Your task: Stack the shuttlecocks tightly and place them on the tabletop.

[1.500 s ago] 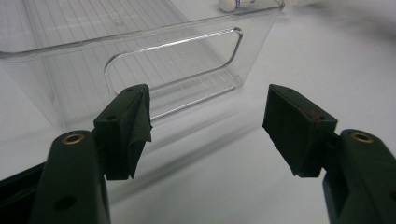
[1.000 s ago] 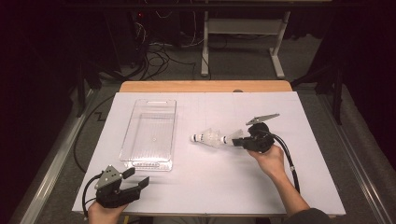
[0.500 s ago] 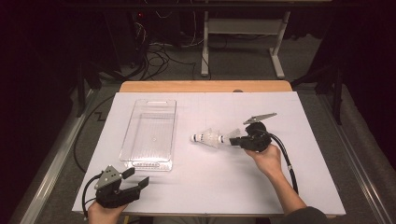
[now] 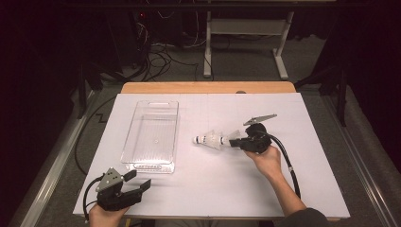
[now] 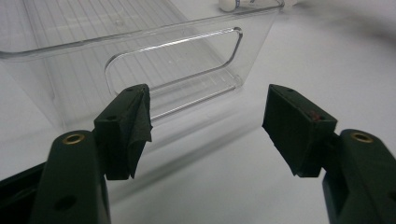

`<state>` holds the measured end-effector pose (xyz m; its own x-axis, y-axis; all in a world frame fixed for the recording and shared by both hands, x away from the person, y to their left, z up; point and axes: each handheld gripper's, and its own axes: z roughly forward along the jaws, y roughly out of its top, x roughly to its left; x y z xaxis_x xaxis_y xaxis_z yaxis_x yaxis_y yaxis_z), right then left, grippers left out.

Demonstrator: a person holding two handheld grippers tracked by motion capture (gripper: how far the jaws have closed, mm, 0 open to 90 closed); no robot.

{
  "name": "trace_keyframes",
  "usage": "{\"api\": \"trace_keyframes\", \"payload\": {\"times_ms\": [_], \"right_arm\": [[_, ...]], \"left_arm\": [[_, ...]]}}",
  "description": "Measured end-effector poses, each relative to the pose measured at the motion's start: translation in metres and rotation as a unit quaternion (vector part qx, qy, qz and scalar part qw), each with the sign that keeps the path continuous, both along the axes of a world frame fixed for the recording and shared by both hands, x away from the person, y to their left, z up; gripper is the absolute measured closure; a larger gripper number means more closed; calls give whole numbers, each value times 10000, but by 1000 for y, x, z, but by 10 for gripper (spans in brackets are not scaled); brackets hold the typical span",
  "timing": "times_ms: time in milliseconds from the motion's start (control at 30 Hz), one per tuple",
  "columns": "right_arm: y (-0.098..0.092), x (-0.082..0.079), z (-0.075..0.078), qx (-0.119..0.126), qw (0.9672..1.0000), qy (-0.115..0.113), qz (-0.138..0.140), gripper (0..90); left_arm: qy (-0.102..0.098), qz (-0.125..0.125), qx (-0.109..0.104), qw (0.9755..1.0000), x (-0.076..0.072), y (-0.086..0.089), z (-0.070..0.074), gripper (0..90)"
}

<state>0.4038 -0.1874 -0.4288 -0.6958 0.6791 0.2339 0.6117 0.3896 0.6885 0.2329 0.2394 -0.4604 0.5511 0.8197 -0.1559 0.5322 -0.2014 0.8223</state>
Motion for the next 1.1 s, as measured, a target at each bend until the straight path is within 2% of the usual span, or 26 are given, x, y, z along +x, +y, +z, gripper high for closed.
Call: {"api": "trace_keyframes", "payload": {"times_ms": [433, 1100], "right_arm": [[6, 3, -3, 108, 9999, 32, 39, 900], [14, 5, -5, 106, 9999, 46, 97, 900]], "left_arm": [[3, -3, 19, 10000, 0, 0, 0, 331], [-7, -8, 22, 10000, 0, 0, 0, 331]]}}
